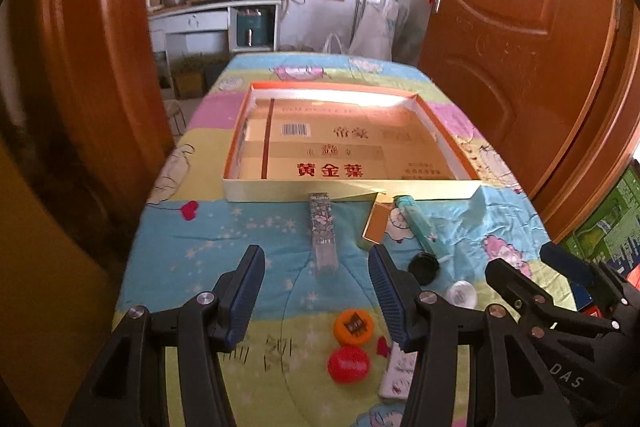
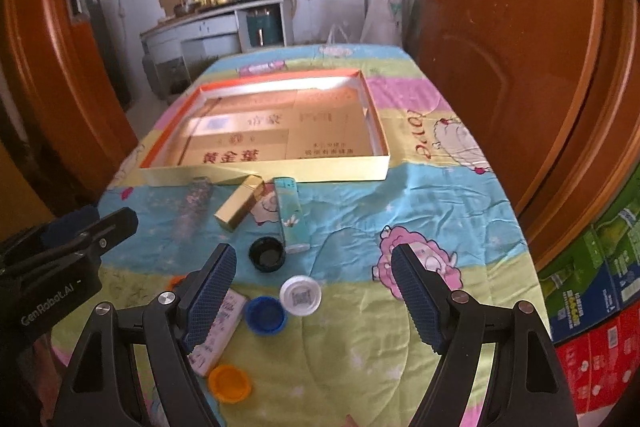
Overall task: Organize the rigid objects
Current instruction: 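Grasp the clear lipstick tube with the left tool while the right tool grasps the blue-green lighter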
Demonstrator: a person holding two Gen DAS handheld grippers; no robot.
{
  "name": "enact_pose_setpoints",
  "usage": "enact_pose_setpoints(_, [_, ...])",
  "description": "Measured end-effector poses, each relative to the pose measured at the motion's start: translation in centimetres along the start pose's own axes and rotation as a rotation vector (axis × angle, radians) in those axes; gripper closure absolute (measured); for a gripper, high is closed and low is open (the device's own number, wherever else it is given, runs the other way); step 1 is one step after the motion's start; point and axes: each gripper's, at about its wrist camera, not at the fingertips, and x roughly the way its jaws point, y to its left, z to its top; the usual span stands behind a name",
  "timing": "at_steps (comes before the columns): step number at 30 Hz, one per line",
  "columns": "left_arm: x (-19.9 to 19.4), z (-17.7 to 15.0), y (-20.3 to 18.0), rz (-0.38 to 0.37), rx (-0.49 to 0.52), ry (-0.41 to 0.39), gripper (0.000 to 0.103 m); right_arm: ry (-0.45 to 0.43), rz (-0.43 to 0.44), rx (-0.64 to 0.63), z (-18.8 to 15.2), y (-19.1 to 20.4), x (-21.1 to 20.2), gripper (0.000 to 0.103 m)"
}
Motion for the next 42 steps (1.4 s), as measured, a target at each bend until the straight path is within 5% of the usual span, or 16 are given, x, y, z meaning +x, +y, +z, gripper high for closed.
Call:
enact_pose_setpoints(14, [8.9,1.9,-0.3,0.035,-0.001,0.157,0.054,0.132,0.019,-0.080,3.5,0.5,8.7,0.023])
enact_pose_setpoints(20, [10.8,1.9,0.2,0.031,-0.012,0.204,0.060,0.195,0.033,-0.129,3.5,1.4,11.6,0.052])
enact_pose_setpoints(22, [10.8,2.0,0.1,0.035,-0.005,0.189,0.060,0.202,0.029,-0.149,3.4,1.8,12.1,0.055])
enact_pose_setpoints(24, [10.9,1.9,0.2,0.034,0.004,0.182,0.062,0.189,0.035,-0.168,3.3,2.1,12.0,0.072])
enact_pose_setpoints(26, [10.9,1.9,0.2,0.024,0.002,0.179,0.071,0.189,0.058,-0.163,3.3,2.2,12.0,0.080])
enact_pose_setpoints(28, [10.7,1.9,0.4,-0.011,-0.011,0.183,0.082,0.186,0.053,-0.166,3.2,2.2,11.9,0.080])
enact_pose_setpoints(42, [6.5,3.0,0.4,-0.049,-0.017,0.105,0.083,0.109,0.115,-0.095,3.6,0.7,7.3,0.081])
